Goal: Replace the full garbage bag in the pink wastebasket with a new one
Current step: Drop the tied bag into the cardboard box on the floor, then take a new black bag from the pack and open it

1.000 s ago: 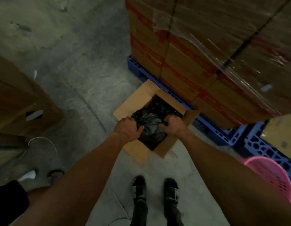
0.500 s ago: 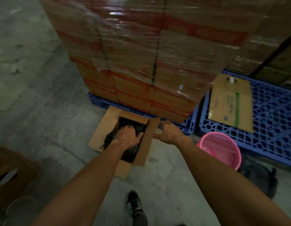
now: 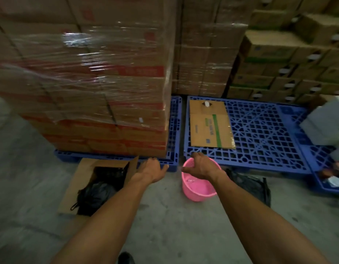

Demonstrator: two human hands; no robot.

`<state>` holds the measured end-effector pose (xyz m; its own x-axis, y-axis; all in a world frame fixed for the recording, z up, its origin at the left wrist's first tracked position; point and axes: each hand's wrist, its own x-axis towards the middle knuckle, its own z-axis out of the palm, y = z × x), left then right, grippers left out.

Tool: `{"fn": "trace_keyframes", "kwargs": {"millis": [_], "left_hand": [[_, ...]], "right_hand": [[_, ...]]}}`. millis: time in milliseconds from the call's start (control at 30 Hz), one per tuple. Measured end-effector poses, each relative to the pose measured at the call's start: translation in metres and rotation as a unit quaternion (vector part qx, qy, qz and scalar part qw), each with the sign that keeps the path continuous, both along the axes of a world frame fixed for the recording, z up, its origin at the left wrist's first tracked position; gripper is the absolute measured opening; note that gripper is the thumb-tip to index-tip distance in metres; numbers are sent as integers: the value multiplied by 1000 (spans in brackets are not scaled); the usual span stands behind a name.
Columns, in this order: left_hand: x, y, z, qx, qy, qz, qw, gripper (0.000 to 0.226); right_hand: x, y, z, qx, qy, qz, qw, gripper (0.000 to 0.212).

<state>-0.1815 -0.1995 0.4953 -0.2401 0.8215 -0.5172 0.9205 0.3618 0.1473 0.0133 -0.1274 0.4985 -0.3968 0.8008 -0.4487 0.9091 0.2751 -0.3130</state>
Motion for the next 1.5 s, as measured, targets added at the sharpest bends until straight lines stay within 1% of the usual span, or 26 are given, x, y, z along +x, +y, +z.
{"fn": "trace_keyframes", "kwargs": {"millis": [133, 267, 367, 600, 733, 767, 867, 967, 1067, 1200, 1367, 1500], "left_hand": [[80, 23, 9, 35, -10, -28, 999, 67], [156, 59, 13, 57, -11, -72, 996, 61], [207, 91, 5, 61, -23, -97, 993, 57], [320, 177, -15, 32, -42, -154, 987, 65], [386, 224, -23, 19, -57, -179, 982, 60], [401, 235, -27, 15, -64, -182, 981, 60], [441, 260, -39, -1, -69, -188, 980, 59], [478, 280, -58, -12, -69, -184, 980, 57], [514, 296, -88, -21, -69, -160, 984, 58], [558, 310, -150, -8, -58, -110, 992, 61], [601, 324, -260, -17, -64, -67, 996, 63], [619, 332, -356, -31, -44, -74, 996, 63]], "right_hand": [[93, 10, 16, 15, 4, -40, 999, 76], [174, 29, 21, 17, -1, -91, 996, 87], [230, 46, 17, 19, -3, -126, 992, 90], [350, 109, -1, 21, -5, -197, 980, 83], [412, 144, -12, 0, -18, -228, 974, 75], [427, 152, -16, -3, -22, -232, 972, 75], [466, 173, -30, -13, -20, -250, 968, 85], [503, 191, -50, -32, -29, -256, 966, 80], [539, 208, -82, -51, -44, -245, 967, 74], [577, 239, -146, -61, -59, -216, 973, 74], [611, 268, -257, -60, -55, -204, 976, 79], [622, 269, -363, -68, -56, -206, 975, 80]]}}
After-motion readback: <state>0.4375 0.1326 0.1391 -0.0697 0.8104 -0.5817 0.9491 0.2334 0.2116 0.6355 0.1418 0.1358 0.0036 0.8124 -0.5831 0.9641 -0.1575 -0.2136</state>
